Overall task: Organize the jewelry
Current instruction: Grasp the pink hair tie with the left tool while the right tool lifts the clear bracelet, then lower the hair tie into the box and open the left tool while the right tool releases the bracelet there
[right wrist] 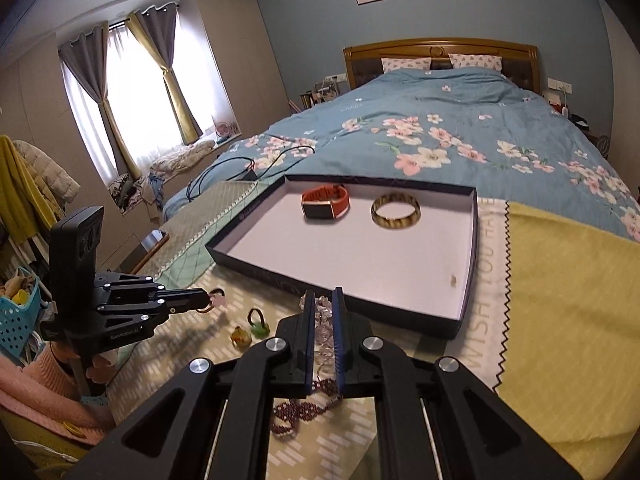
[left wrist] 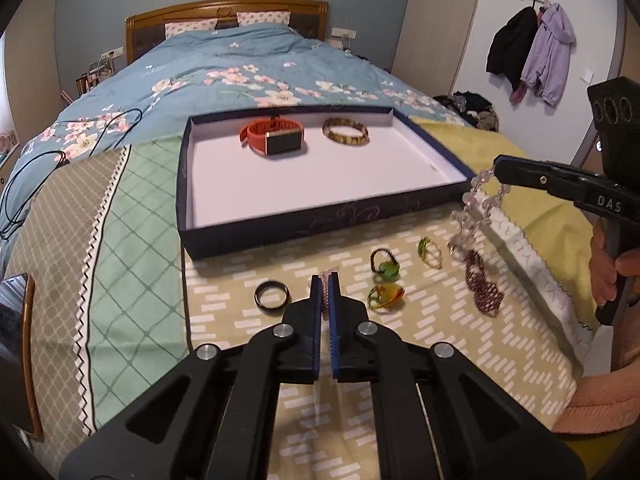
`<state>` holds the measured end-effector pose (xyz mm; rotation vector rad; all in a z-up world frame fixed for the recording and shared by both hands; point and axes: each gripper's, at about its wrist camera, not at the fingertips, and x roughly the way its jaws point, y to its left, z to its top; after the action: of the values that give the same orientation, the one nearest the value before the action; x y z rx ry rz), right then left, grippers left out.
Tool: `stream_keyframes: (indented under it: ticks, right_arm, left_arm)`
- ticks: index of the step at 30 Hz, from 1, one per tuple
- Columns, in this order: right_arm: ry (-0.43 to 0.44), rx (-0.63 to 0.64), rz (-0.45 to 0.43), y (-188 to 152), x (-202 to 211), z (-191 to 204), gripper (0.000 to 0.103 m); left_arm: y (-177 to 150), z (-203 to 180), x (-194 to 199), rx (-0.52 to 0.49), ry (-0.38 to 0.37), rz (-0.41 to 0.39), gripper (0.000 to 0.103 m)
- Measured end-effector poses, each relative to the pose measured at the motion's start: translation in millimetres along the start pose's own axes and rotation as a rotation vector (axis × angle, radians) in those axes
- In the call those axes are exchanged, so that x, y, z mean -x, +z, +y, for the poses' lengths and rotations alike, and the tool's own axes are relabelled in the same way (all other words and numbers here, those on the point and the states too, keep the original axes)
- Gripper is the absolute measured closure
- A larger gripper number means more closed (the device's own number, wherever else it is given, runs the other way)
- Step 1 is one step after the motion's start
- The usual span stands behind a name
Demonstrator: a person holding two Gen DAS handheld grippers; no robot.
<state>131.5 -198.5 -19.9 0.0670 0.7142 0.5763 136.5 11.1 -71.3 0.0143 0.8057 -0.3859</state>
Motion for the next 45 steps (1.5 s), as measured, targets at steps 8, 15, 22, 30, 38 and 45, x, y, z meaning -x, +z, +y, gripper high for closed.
stream_keyframes:
  ticks: [8, 15, 22, 30, 38, 45]
  right_arm:
    - [0.006, -0.003, -0.034, 13.6, 3.1, 1.0, 0.096]
    - [0.003, 0.011, -0.061, 28.9, 2.4, 2.9, 0.096]
    - [-0.003, 0.0, -0.076, 45.3, -10.0, -2.5, 0.096]
    - [-0.018, -0.031, -0.081, 60.9, -30.8, -11.7, 0.096]
    - [-0.03, -0.066, -0.075, 72.3, -52.8, -19.6, 0.096]
    - [-0.02, -0.094, -0.065, 78.9, -74.8, -23.9, 0.096]
  left_arm:
    - [18.3, -2.4, 15.9, -0.02, -0.006, -0.064, 0.099]
    - [35.9, -3.0, 18.8, -0.037, 0.007, -0.103, 0.099]
    - [55.3, 2.0, 12.5, -0.033, 0.019, -0.119, 0.1]
    - [72.5, 10.9, -5.7, -0.04, 0.043, -0.11, 0.1]
    - [83.2, 20.1, -26.7, -0.03, 0.055, -0.088, 0.1]
    - [92.7, 21.4, -45.0, -0.05, 0.072, -0.064, 0.1]
